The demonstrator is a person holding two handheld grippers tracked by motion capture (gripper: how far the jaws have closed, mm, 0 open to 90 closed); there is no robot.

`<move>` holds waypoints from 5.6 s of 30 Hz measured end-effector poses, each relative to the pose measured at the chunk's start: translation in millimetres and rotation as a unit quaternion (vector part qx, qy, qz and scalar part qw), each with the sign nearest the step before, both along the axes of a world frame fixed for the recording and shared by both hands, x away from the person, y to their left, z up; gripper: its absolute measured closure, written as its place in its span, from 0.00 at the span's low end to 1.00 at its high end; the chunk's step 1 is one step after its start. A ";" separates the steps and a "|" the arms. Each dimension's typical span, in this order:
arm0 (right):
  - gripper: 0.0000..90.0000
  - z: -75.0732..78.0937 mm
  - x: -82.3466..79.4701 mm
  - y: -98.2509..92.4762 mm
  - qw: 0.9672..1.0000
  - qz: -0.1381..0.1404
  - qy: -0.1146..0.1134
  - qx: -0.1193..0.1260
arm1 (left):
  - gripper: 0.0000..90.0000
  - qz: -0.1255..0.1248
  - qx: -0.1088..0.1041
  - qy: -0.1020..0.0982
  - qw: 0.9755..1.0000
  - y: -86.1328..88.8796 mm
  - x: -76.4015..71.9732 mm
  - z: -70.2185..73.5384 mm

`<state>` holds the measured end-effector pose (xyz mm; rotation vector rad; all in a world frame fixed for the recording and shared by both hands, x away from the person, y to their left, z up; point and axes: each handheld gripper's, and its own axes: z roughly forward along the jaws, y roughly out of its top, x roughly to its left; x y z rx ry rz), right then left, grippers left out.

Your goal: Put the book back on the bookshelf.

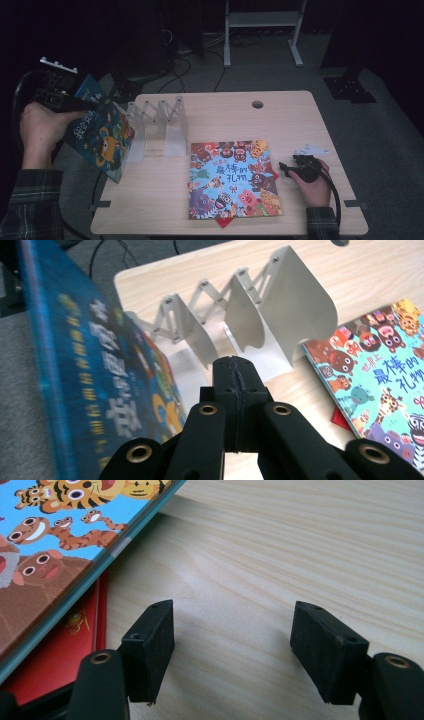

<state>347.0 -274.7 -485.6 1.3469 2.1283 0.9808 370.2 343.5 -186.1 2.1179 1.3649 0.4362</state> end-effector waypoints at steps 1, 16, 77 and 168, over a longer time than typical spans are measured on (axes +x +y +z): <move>0.36 0.0 0.0 0.0 1.000 0.000 0.000 0.000 | 1.00 -0.002 0.002 0.002 1.000 -1.7 -0.2 -2.7; 0.36 0.0 -0.1 0.1 1.000 -0.001 0.001 0.001 | 0.99 -0.045 0.010 0.015 0.999 -30.7 -8.7 -44.2; 0.36 0.1 0.1 0.1 1.000 -0.002 0.001 0.000 | 0.03 -0.129 0.029 -0.009 0.991 -85.4 -48.5 -241.6; 0.31 27.1 -115.9 10.4 0.991 0.122 -0.002 0.060 | 0.00 -0.214 -0.015 -0.063 0.975 -84.4 -65.8 -297.8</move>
